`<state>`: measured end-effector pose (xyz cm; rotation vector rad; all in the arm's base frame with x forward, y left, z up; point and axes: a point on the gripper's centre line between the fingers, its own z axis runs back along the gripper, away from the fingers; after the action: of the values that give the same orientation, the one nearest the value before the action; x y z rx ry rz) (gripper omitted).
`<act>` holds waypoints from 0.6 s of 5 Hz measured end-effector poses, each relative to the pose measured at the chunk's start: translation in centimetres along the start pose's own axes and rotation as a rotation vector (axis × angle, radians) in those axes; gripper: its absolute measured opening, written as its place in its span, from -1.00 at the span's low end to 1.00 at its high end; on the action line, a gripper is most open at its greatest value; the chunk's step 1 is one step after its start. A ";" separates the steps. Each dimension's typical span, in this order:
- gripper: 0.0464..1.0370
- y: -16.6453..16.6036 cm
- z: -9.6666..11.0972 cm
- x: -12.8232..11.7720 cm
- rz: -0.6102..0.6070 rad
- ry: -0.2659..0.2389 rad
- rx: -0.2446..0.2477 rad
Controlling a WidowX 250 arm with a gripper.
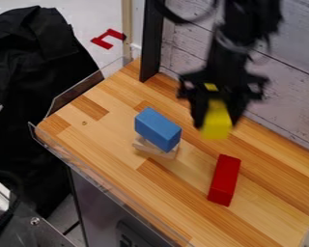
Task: Take the yellow rectangular and put it on the top of the red rectangular
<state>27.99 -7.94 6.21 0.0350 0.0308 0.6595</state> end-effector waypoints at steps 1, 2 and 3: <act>0.09 -1.6 -1.0 -2.7 -0.255 0.021 -0.050; 0.09 -1.7 -2.4 -3.4 -0.479 0.032 -0.086; 0.09 -1.7 -3.5 -3.2 -0.495 0.052 -0.087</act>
<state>26.36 -11.18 2.70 -0.0720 0.0586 0.1664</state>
